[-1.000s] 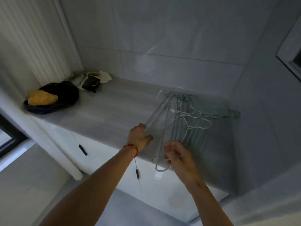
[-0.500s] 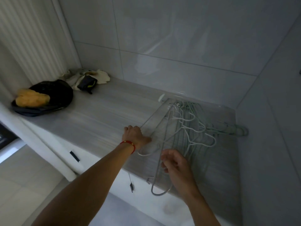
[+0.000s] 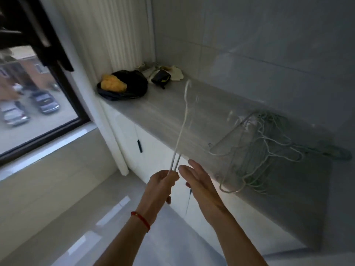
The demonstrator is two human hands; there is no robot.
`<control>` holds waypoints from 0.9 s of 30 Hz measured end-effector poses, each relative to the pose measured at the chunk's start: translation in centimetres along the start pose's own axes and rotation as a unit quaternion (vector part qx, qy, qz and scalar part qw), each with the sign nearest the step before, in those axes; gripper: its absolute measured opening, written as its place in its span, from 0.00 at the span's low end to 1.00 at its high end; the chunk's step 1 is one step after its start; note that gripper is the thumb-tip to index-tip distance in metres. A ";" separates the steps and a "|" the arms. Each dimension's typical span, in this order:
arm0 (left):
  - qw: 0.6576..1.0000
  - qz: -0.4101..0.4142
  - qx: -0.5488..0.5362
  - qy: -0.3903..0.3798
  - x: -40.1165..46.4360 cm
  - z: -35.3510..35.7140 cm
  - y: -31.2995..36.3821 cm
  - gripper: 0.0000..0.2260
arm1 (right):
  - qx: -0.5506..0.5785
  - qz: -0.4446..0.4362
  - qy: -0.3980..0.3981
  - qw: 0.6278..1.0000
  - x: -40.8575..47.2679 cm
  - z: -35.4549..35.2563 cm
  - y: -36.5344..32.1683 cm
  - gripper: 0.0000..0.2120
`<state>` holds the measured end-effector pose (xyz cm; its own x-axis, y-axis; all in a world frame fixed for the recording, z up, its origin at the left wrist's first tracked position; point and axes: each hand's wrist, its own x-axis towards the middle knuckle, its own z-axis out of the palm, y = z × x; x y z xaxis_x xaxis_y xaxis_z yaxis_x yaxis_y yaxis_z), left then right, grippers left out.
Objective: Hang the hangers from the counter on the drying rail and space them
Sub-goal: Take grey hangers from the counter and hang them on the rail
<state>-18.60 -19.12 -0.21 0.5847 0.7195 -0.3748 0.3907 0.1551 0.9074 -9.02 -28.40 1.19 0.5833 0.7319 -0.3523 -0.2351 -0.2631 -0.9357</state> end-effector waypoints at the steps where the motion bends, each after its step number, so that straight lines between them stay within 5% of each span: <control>1: 1.000 0.000 -0.006 0.013 -1.7 -0.8 -0.9 0.15 | -0.022 0.008 -0.034 0.999 -0.6 1.0 0.4 0.35; 4: 0.998 -0.004 -0.022 0.055 -7.5 -2.8 -3.4 0.17 | -0.063 0.006 -0.127 0.990 -2.9 4.4 1.6 0.49; 8: 0.982 -0.051 -0.060 0.172 -16.5 -5.4 -7.3 0.28 | -0.121 -0.021 -0.241 0.963 -7.4 9.3 3.8 0.35; 13: 0.926 -0.136 -0.125 0.328 -29.3 -7.1 -12.8 0.36 | -0.132 0.040 -0.406 0.903 -16.1 15.9 9.3 0.53; 16: 0.883 -0.142 -0.176 0.412 -38.2 -7.6 -15.8 0.33 | -0.146 0.060 -0.486 0.860 -23.4 18.9 11.7 0.44; 20: 0.817 -0.114 -0.316 0.469 -50.3 -8.5 -18.9 0.29 | -0.151 0.034 -0.557 0.816 -31.2 21.5 13.5 0.10; 27: 0.722 -0.044 -0.417 0.551 -67.3 -10.4 -22.9 0.30 | -0.144 -0.021 -0.614 0.776 -43.1 27.2 15.2 0.06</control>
<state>-74.27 -64.07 6.16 -0.5153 0.7128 -0.4759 -0.4412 0.2554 0.8603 -58.90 -46.81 2.66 -0.6357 0.7449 -0.2025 0.0497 -0.2223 -0.9737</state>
